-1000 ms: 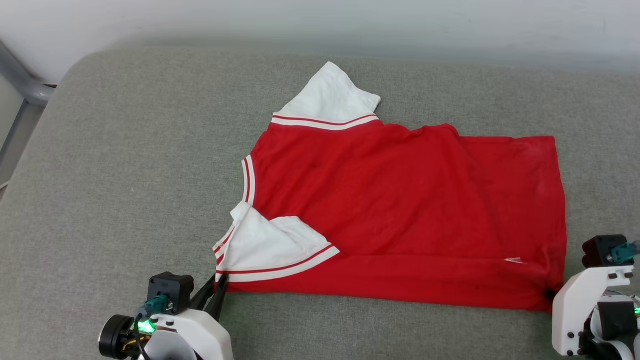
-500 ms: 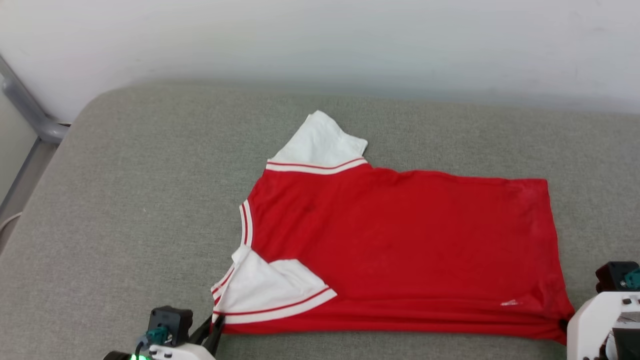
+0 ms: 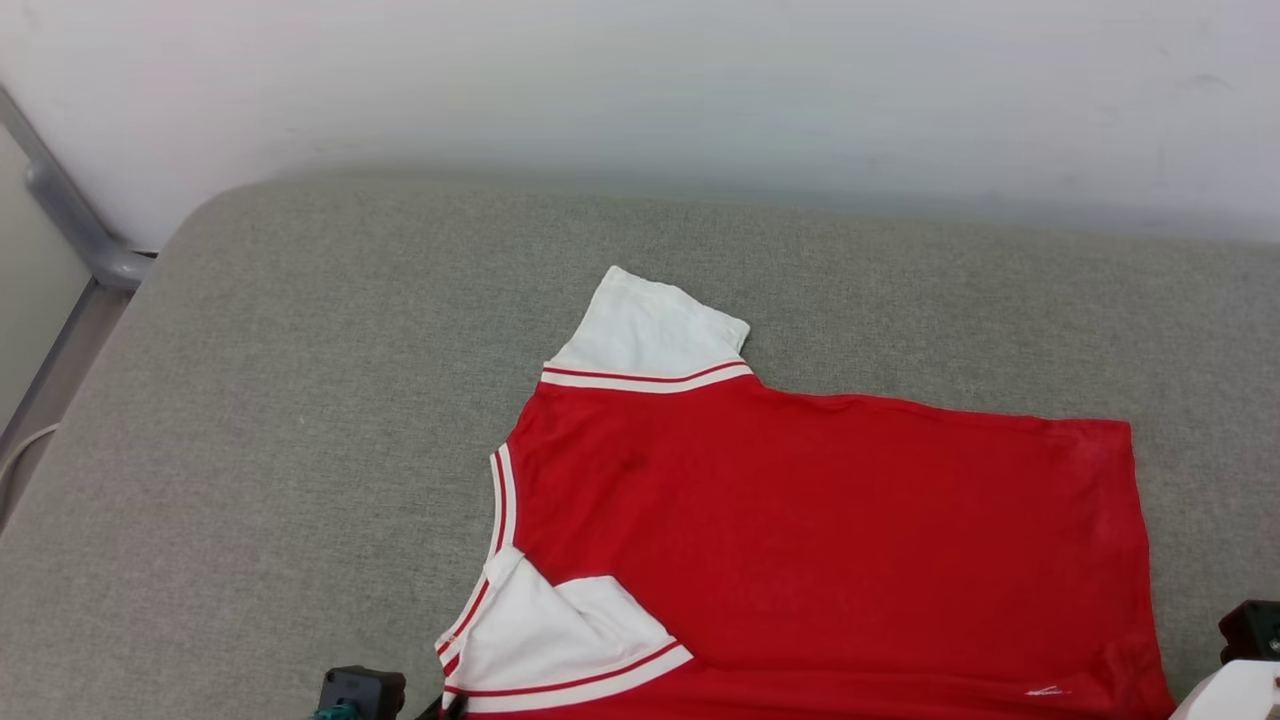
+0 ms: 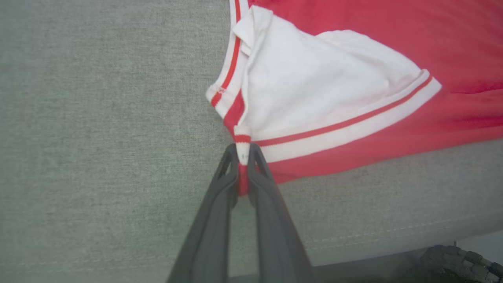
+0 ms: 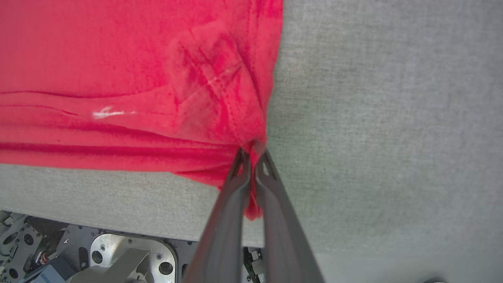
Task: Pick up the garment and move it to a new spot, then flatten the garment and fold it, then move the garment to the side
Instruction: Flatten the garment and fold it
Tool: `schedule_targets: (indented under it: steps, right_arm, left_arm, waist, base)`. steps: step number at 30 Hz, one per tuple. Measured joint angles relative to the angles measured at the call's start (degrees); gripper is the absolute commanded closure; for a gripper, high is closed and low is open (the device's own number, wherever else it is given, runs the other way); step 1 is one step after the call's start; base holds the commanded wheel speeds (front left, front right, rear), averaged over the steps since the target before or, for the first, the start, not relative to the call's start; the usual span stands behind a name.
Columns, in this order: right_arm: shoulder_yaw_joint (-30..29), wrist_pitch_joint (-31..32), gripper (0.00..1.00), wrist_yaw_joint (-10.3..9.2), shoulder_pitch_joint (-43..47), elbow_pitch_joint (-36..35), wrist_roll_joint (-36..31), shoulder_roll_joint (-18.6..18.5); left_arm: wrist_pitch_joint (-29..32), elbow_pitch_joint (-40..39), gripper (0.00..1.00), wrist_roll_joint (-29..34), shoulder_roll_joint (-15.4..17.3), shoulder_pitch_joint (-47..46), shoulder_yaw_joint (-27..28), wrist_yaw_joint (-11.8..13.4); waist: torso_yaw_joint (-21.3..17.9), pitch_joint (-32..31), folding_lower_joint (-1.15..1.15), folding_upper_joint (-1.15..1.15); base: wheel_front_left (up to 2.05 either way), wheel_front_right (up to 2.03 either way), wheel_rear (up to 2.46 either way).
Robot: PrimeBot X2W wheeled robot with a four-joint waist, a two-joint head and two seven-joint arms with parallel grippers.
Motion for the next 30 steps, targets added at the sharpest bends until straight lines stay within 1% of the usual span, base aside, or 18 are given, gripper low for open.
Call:
schedule_targets:
  steps: [5,9,10,11,12,13,18,22,27,30]
  right_arm:
    - [0.3,-1.4,1.0,0.0,0.0,1.0,-0.6,1.2]
    - [1.0,-2.5,1.0,0.0,-0.5,2.7,-0.8,1.2]
    - [1.2,-2.5,1.0,0.0,-0.5,3.1,-0.8,1.2]
    - [1.2,-3.0,0.99,0.0,-0.6,3.4,-0.9,1.3]
    - [1.1,-3.6,0.47,0.0,-0.7,3.6,-1.2,1.4]
    - [1.0,-4.1,0.0,0.0,-1.0,3.8,-1.3,1.5]
    - [1.0,-7.1,0.0,-0.01,-2.3,3.1,-1.1,1.2]
    - [1.5,-10.9,0.0,-0.03,-3.8,0.8,0.5,0.7]
    - [4.4,-20.4,0.0,-0.03,-5.7,-2.0,2.8,-1.5]
    - [6.0,-26.2,0.0,-0.02,-6.1,-2.3,4.4,-1.6]
  left_arm:
    - [-0.5,2.8,1.0,0.0,-1.1,-1.1,-1.0,-1.0]
    - [-1.0,5.0,1.0,0.3,-1.4,-1.9,-1.3,-1.3]
    - [-1.1,5.4,0.62,0.4,-1.4,-2.1,-1.3,-1.3]
    - [-1.4,5.7,0.19,0.4,-1.5,-2.3,-1.4,-1.4]
    - [-1.7,5.9,0.0,0.5,-1.5,-2.4,-1.3,-1.4]
    - [-2.1,6.1,0.0,0.5,-1.5,-2.5,-1.2,-1.3]
    - [-4.7,5.6,0.0,1.3,-1.4,-3.0,-0.5,-0.8]
    - [-9.1,3.3,0.0,2.4,-1.0,-4.2,0.7,-0.4]
    - [-15.0,-0.2,0.0,4.0,-0.7,-5.4,2.3,0.2]
    - [-17.7,-2.0,0.0,5.1,-0.7,-5.9,3.1,0.7]
  waist:
    - [-0.2,0.7,0.0,0.0]
    - [-0.4,0.9,0.0,0.0]
    - [-0.4,0.8,0.0,0.0]
    - [-0.4,0.7,0.0,0.0]
    - [-0.5,0.5,0.0,0.0]
    - [-0.5,0.3,0.0,0.0]
    - [-0.7,-1.1,0.0,0.0]
    - [-1.1,-2.4,0.0,0.0]
    - [-2.0,-3.5,0.0,0.0]
    - [-2.5,-3.7,0.0,0.0]
  base:
    - [0.0,0.0,0.0]
    - [0.0,0.0,0.0]
    - [0.0,0.0,0.0]
    - [0.0,0.0,0.0]
    - [0.0,0.0,0.0]
    - [0.0,0.0,0.0]
    - [0.0,0.0,0.0]
    - [0.0,0.0,0.0]
    - [0.0,0.0,0.0]
    - [0.0,0.0,0.0]
